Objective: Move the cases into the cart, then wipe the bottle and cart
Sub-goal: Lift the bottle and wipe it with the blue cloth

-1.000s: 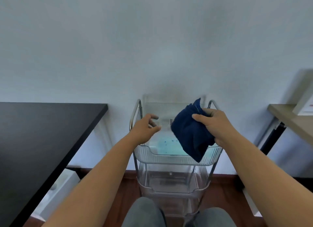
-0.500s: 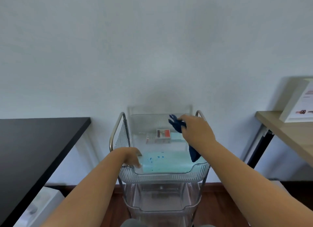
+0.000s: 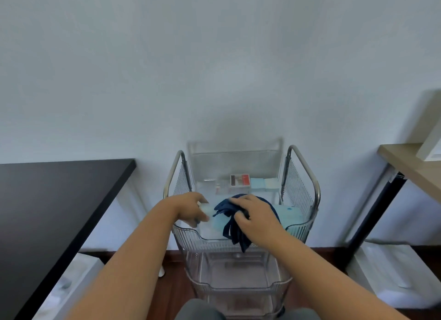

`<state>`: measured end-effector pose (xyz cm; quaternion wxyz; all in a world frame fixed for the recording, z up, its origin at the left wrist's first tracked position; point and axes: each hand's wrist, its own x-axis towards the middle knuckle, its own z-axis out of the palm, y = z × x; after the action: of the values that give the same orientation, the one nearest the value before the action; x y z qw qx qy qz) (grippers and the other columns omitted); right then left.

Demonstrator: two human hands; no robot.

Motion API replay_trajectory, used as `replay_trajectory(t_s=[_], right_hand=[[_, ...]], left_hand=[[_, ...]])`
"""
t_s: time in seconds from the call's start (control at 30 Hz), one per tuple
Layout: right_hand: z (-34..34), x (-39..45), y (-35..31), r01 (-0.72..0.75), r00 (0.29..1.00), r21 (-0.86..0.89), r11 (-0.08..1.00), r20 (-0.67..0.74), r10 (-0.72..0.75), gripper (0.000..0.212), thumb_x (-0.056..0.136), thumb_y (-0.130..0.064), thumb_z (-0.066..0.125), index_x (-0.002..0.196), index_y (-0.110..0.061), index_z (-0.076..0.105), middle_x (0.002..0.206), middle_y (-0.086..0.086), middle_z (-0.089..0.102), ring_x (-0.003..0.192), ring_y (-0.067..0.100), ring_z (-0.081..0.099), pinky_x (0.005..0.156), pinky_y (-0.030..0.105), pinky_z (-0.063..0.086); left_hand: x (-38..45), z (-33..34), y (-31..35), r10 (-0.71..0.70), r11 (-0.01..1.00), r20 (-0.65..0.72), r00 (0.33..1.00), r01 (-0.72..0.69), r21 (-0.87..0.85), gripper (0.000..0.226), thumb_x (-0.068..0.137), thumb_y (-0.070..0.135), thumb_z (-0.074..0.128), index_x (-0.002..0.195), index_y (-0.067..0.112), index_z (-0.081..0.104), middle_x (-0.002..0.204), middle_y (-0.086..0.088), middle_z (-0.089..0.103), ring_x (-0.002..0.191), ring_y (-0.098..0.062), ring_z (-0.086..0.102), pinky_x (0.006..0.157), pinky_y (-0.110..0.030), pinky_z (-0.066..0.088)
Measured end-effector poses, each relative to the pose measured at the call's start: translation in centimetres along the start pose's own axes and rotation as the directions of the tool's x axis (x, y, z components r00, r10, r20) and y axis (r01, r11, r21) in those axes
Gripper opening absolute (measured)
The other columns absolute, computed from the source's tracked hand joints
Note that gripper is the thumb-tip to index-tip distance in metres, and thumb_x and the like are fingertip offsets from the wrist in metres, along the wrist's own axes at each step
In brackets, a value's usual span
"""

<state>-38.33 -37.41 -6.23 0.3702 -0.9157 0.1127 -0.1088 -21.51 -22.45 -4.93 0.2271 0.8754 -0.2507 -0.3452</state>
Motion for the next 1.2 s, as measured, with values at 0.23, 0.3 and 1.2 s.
replay_trajectory(t_s=[0.23,0.3,1.2], right_hand=[[-2.6,-0.6,2.4,-0.035,0.997,0.651,0.758,-0.033,0.074,0.055,0.092,0.004,0.043,0.118,-0.039,0.066,0.125,-0.006,0.058,0.099,0.017,0.069,0.083,0.028,0.058],[-2.9,-0.7,2.7,0.034,0.987,0.593,0.804,-0.145,0.065,0.055,0.092,0.003,0.050,0.115,-0.044,0.065,0.123,-0.014,0.060,0.099,0.010,0.067,0.087,0.028,0.056],[-5.6,5.0,-1.8,-0.032,0.977,0.720,0.693,-0.125,0.174,0.026,0.098,-0.025,0.048,0.118,-0.022,0.064,0.114,0.010,0.069,0.101,0.024,0.064,0.087,0.038,0.049]], left_hand=[[-3.0,-0.3,1.7,0.179,0.902,-0.190,0.965,-0.239,-0.361,0.031,0.082,0.021,0.079,0.111,0.021,0.066,0.100,-0.007,0.068,0.084,-0.017,0.067,0.073,-0.029,0.061],[-3.4,0.4,2.4,0.182,0.848,-0.302,0.936,-0.305,-0.432,0.026,0.082,0.026,0.079,0.105,0.027,0.067,0.101,-0.004,0.065,0.090,-0.017,0.068,0.069,-0.025,0.060],[-5.3,1.5,7.6,0.564,0.772,-0.582,0.586,-0.625,0.119,0.043,0.085,0.032,0.075,0.126,0.027,0.064,0.102,0.007,0.055,0.092,0.002,0.058,0.084,-0.012,0.050]])
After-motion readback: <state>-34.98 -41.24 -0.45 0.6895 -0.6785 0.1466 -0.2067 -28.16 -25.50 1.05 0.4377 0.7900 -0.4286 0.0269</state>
